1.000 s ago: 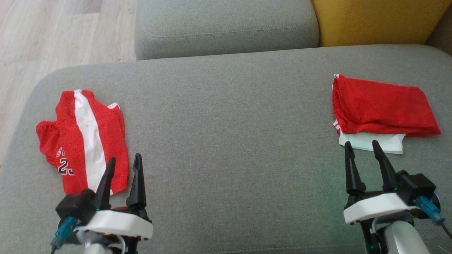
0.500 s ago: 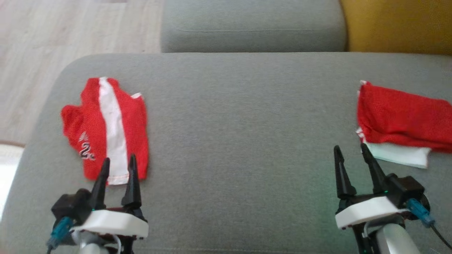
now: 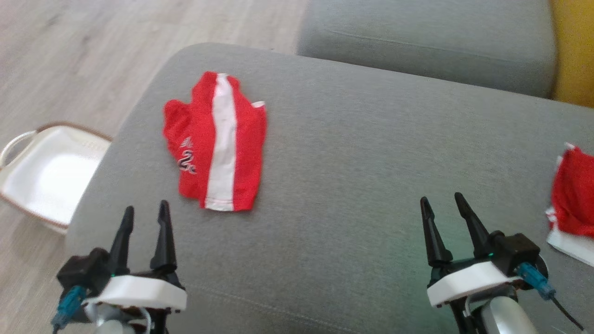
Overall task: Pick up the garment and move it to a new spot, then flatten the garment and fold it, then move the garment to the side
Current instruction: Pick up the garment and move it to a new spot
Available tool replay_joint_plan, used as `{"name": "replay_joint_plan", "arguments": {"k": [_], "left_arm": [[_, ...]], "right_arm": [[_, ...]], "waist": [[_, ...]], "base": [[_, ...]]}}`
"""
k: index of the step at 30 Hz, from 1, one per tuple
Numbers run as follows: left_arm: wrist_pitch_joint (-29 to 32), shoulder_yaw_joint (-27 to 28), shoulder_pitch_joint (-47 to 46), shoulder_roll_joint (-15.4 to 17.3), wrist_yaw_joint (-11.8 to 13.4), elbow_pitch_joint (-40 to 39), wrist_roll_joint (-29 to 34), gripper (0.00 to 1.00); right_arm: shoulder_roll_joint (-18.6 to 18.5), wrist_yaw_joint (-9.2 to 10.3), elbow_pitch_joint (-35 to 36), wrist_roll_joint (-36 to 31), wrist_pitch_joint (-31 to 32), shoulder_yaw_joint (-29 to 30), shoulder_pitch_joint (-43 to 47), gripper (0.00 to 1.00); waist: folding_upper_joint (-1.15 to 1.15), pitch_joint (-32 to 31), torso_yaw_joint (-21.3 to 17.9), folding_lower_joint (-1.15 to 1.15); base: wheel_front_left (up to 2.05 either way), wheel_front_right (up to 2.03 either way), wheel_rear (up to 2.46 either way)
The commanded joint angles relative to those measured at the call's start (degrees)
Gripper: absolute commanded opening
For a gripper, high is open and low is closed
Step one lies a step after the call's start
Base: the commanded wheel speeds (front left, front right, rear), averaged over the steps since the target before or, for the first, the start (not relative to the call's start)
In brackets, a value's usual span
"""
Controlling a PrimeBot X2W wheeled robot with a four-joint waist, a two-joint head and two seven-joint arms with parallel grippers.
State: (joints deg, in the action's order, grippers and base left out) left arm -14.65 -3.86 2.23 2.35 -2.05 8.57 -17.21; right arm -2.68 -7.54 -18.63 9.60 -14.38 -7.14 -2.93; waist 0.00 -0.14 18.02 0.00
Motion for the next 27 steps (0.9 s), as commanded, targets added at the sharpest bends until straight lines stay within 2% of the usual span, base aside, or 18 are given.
{"name": "replay_joint_plan", "arguments": {"k": [1, 7, 12, 20, 24, 27], "left_arm": [[-0.35, 2.65, -2.38, 0.53, -0.04, -1.98, 0.41, 1.0], [-0.35, 3.58, -2.37, 0.53, -0.16, -1.82, 0.63, 1.0], [-0.35, 4.29, -2.26, 0.53, -0.31, -1.8, 0.69, 1.0], [-0.35, 6.22, -4.24, 0.53, -1.07, -2.41, 0.67, 1.0], [-0.35, 8.0, -7.41, 0.53, -1.91, -2.23, 1.05, 1.0], [-0.35, 8.25, -13.53, 1.71, -3.33, 1.28, 3.36, 1.0]], "right_arm": [[-0.2, 0.05, 1.42, 0.46, -0.62, -1.6, -2.0, 1.0], [-0.2, 0.05, 0.68, 0.86, -0.62, -2.66, -2.04, 1.0], [-0.2, 0.05, 0.26, 0.53, -0.62, -3.49, -2.29, 1.0], [-0.2, 0.05, 0.48, -1.81, -0.56, -2.04, -3.58, 1.0], [-0.2, 0.05, 2.55, -4.22, 0.48, 0.62, -5.71, 1.0], [-0.2, 0.05, 6.97, -7.72, 2.74, 4.59, -8.15, 1.0]], "waist": [[0.0, 0.05, 2.84, 0.0], [0.0, 0.06, 6.16, 0.0], [0.0, 0.4, 7.04, 0.0], [0.0, 3.77, 5.93, 0.0], [0.0, 8.01, 4.61, 0.0], [0.0, 12.93, 3.68, 0.0]], "base": [[0.0, 0.0, 0.0], [0.0, 0.0, 0.0], [0.0, 0.0, 0.0], [0.0, 0.0, 0.0], [0.0, 0.0, 0.0], [0.0, 0.0, 0.0]]}}
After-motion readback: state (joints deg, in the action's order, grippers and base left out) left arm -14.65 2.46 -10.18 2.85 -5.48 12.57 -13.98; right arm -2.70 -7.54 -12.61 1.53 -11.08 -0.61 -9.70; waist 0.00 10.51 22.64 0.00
